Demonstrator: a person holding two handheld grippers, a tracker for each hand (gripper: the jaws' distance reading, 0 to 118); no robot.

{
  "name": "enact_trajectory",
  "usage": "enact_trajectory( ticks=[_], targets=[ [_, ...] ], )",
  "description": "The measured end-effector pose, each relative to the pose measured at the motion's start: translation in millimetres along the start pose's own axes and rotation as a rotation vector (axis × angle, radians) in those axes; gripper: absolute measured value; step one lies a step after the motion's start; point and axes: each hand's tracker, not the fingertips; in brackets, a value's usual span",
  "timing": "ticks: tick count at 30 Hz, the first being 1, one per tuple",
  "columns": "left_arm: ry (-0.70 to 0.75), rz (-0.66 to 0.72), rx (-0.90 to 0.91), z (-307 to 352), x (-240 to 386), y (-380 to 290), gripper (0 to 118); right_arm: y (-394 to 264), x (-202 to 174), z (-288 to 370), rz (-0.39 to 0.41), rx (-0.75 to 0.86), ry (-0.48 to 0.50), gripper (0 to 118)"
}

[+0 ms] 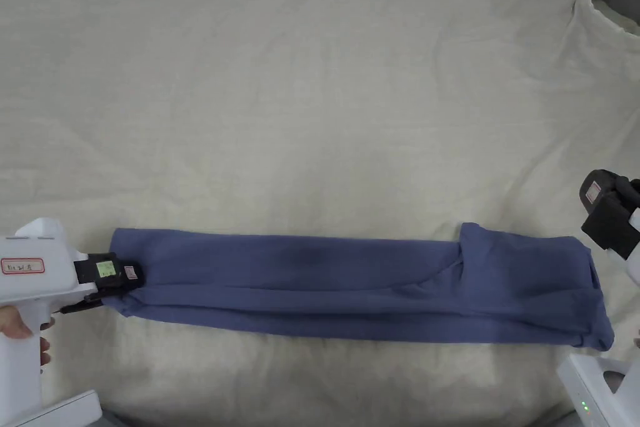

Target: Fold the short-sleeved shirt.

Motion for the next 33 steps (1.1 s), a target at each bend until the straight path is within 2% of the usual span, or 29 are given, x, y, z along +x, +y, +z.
enact_trajectory(
  ticks=[2,4,7,9,12,20,29,30,32,33],
  targets=[
    [0.014,-0.057,0.049,19.3,21.9,1.1,4,0.7,-0.5,1.8,0.005,0.003,0.003,0],
    [0.09,-0.167,0.084,38.4,54.5,0.2,4,0.2,9.4,-0.7,0.016,0.006,0.003,0],
    [0.214,-0.417,0.111,57.0,109.1,-7.1,4,1.9,11.1,0.8,0.018,0.006,0.006,0],
    [0.219,-0.542,0.13,64.2,142.7,-14.4,4,3.6,11.6,4.2,0.01,0.014,0.008,0],
    [0.169,-0.653,0.112,62.4,182.8,-23.5,4,4.1,21.0,7.4,0.003,0.031,0.004,0],
    [0.014,-0.736,-0.016,-5.8,258.3,-49.7,4,-1.3,51.7,20.8,-0.035,0.044,-0.038,0],
    [0.101,-0.837,-0.236,-137.7,306.8,-113.0,4,-8.9,82.0,32.4,-0.075,0.038,-0.095,0],
    [0.11,-0.849,-0.264,-148.7,307.5,-121.1,6,-9.2,85.0,33.5,-0.072,0.037,-0.105,0],
    [0.118,-0.84,-0.253,-164.1,305.8,-131.9,23,-9.4,88.7,35.9,-0.075,0.037,-0.115,0],
    [0.114,-0.838,-0.225,-164.4,306.0,-138.3,26,-9.3,91.4,36.3,-0.08,0.036,-0.119,0]
  ],
)
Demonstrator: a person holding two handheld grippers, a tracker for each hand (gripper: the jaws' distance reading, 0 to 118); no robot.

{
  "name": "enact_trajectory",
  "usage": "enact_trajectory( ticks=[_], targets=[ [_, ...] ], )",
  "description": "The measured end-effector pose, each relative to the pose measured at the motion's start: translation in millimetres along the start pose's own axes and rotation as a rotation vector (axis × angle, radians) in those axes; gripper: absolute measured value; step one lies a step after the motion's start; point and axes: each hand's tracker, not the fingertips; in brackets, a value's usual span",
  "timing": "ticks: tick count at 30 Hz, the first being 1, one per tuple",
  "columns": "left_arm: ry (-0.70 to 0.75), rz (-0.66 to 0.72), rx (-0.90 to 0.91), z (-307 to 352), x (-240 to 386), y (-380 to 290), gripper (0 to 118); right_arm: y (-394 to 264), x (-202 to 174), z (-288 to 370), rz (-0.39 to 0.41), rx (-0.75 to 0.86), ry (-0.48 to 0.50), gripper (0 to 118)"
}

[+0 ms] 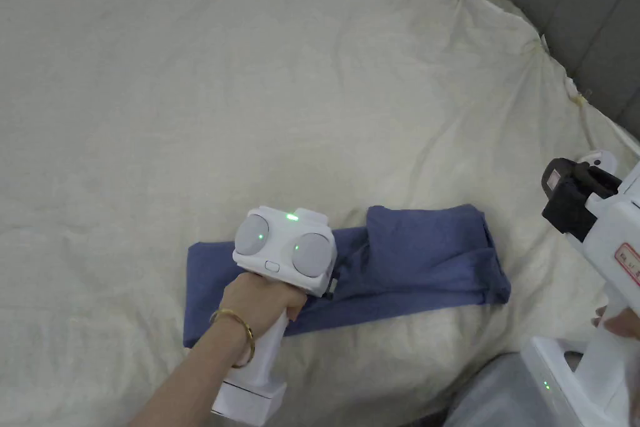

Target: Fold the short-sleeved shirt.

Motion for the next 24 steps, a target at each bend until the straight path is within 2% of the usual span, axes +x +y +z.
enact_trajectory(
  ticks=[2,3,4,5,6,7,8,10,14,15,16,17,18,19,20,24],
  targets=[
    [0.016,0.004,0.028,6.0,-1.7,-0.8,33,0.1,4.7,-0.5,-0.007,-0.004,-0.01,0],
    [-0.003,0.01,0.031,9.9,-5.6,0.5,45,-0.4,6.8,-1.5,-0.008,-0.006,-0.012,0],
    [-0.055,0.028,0.039,15.6,-9.8,1.6,45,-0.6,7.6,-2.4,-0.009,-0.008,-0.011,0],
    [-0.127,0.064,0.043,23.9,-18.4,3.2,52,-0.8,7.6,-3.1,-0.011,-0.011,-0.011,0],
    [-0.184,0.119,0.057,33.3,-27.0,5.1,71,-0.8,3.5,-1.4,-0.014,-0.012,-0.009,0],
    [-0.214,0.165,0.089,44.0,-34.1,6.3,86,-1.0,2.5,-1.4,-0.014,-0.013,-0.006,0],
    [-0.245,0.207,0.154,58.5,-43.9,8.2,93,-1.1,1.1,-1.9,-0.011,-0.013,-0.004,0],
    [-0.25,0.259,0.268,82.7,-61.3,10.0,93,-1.0,-2.5,-3.1,-0.003,-0.015,0.003,0],
    [-0.094,0.32,0.474,113.3,-80.5,5.1,93,-0.3,-10.9,-4.1,0.006,-0.015,0.022,0],
    [-0.047,0.318,0.499,113.4,-80.5,1.1,89,-0.3,-12.6,-4.5,0.006,-0.014,0.027,0],
    [-0.006,0.31,0.508,110.3,-77.6,-2.8,78,-0.2,-14.0,-5.0,0.007,-0.014,0.03,0],
    [0.028,0.285,0.515,106.0,-74.5,-8.2,60,-0.3,-15.2,-5.6,0.008,-0.014,0.035,0],
    [0.063,0.26,0.506,98.5,-68.9,-13.9,26,-0.2,-17.0,-5.1,0.007,-0.015,0.039,0],
    [0.088,0.245,0.489,90.9,-64.0,-19.2,10,-0.2,-18.1,-4.9,0.006,-0.016,0.042,0],
    [0.098,0.226,0.468,78.7,-58.6,-25.4,2,-0.4,-18.9,-4.5,0.007,-0.016,0.044,0],
    [0.033,0.206,0.337,45.7,-37.8,-48.6,0,-0.7,-18.6,-2.2,0.007,-0.016,0.044,0]
  ],
)
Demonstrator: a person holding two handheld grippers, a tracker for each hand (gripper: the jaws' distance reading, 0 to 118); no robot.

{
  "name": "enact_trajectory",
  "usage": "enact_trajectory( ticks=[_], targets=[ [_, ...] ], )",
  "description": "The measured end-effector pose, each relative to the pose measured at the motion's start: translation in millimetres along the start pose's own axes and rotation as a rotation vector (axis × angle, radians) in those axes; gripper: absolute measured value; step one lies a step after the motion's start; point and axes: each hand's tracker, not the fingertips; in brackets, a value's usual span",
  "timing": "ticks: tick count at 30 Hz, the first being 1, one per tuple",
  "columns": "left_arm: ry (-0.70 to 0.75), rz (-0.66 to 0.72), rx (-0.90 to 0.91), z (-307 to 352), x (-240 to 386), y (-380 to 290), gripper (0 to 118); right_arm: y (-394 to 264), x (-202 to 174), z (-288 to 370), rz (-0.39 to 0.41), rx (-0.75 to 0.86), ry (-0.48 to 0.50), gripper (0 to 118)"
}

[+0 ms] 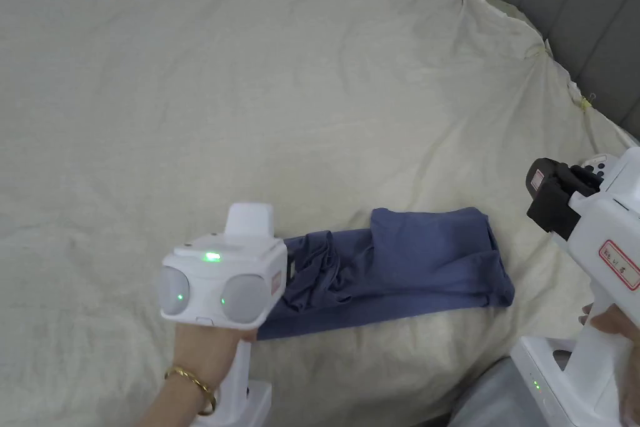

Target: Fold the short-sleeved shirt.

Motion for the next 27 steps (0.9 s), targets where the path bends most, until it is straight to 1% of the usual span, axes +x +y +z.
enact_trajectory(
  ticks=[2,6,8,10,12,14,16,17,19,21,23,25,26,27],
  targets=[
    [0.009,-0.024,-0.038,-9.3,10.3,-15.3,0,-0.4,2.6,1.5,-0.004,0.0,-0.005,0],
    [-0.021,0.027,-0.058,-18.7,34.7,-30.3,0,-1.8,9.7,4.9,-0.022,-0.004,-0.018,0],
    [-0.028,-0.016,-0.028,-15.2,52.4,-30.3,0,-2.7,11.0,5.8,-0.027,-0.007,-0.021,0],
    [-0.102,-0.068,-0.034,-15.8,69.1,-30.3,0,-3.6,11.8,5.9,-0.025,-0.011,-0.025,0],
    [-0.133,-0.104,-0.065,-22.0,85.6,-32.5,0,-4.5,12.6,6.4,-0.028,-0.015,-0.027,0],
    [-0.188,-0.104,-0.119,-29.6,97.2,-33.3,0,-5.0,12.6,7.7,-0.028,-0.016,-0.029,0],
    [-0.208,-0.098,-0.107,-26.1,103.5,-28.6,0,-4.6,12.3,8.9,-0.027,-0.016,-0.03,0],
    [-0.255,-0.073,-0.08,-18.4,102.0,-22.2,0,-3.8,11.9,9.8,-0.025,-0.016,-0.03,0],
    [-0.327,0.007,-0.019,-0.5,89.5,-4.3,0,-1.2,11.2,11.6,-0.021,-0.012,-0.03,0],
    [-0.361,0.093,0.069,20.0,63.8,18.0,0,1.7,9.8,12.0,-0.016,-0.007,-0.026,0],
    [-0.369,0.15,0.132,35.0,32.5,35.9,0,4.0,8.5,11.5,-0.016,-0.001,-0.019,0],
    [-0.391,0.198,0.132,43.9,-3.9,51.5,0,5.3,5.6,10.2,-0.016,0.003,-0.008,0],
    [-0.4,0.235,0.117,47.0,-24.6,56.7,4,5.8,4.0,9.3,-0.016,0.004,-0.002,0],
    [-0.411,0.266,0.107,49.5,-45.0,58.8,17,5.8,2.3,8.1,-0.017,0.003,0.005,0]
  ],
)
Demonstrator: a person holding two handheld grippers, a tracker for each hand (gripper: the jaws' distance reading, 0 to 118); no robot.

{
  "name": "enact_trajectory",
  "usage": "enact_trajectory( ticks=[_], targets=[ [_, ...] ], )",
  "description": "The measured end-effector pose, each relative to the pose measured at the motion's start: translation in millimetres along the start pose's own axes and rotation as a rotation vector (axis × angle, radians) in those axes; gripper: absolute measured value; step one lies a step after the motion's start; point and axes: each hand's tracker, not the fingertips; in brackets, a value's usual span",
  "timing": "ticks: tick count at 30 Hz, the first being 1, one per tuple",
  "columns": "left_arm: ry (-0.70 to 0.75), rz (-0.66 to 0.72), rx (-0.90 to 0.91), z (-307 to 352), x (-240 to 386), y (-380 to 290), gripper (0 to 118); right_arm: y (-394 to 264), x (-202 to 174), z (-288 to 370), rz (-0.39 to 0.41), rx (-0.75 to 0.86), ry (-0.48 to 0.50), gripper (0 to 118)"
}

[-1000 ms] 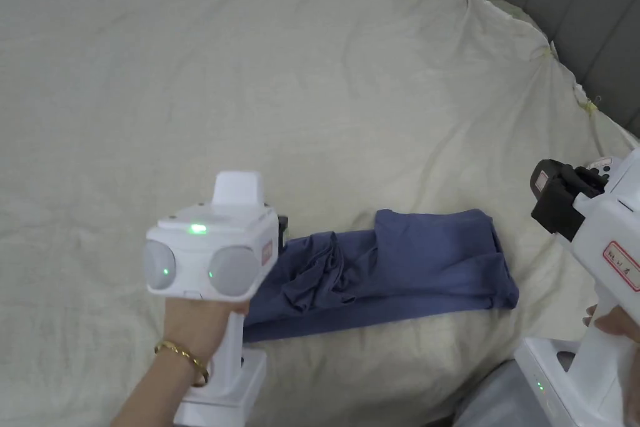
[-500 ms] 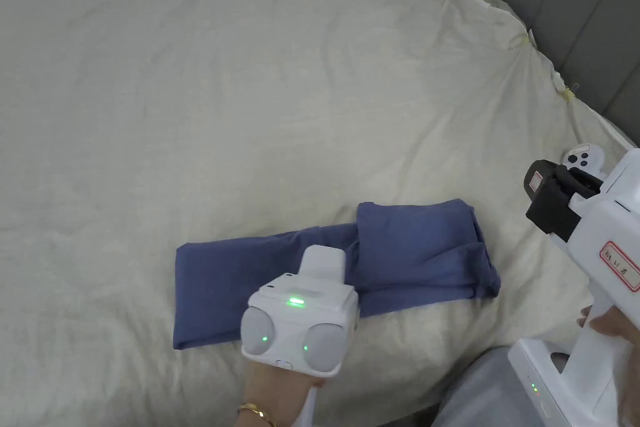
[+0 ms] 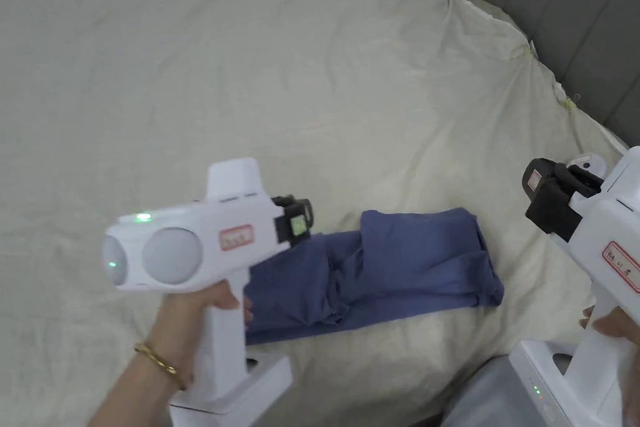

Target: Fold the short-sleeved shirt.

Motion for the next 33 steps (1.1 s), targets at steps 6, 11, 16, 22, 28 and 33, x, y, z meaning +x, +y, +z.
enact_trajectory(
  ticks=[6,11,16,22,28,33],
  targets=[
    [-0.011,0.165,0.01,43.2,-95.0,6.2,118,-1.7,-12.2,-7.6,0.009,-0.012,0.038,0],
    [0.071,0.318,-0.14,45.4,-156.7,-18.7,118,0.1,-25.7,-11.7,0.025,-0.028,0.069,0],
    [-0.085,0.423,-0.23,38.9,-177.1,-38.5,112,4.0,-30.7,-15.3,0.036,-0.031,0.074,0],
    [-0.069,0.392,-0.277,14.6,-175.5,-39.9,84,4.3,-32.3,-14.2,0.037,-0.036,0.064,0],
    [0.063,0.344,-0.345,-12.7,-158.0,-41.5,13,-1.1,-29.2,-14.6,0.032,-0.06,0.047,0],
    [0.093,0.356,-0.331,-3.1,-145.3,-26.0,2,-1.1,-32.1,-14.5,0.034,-0.069,0.038,0]
  ],
)
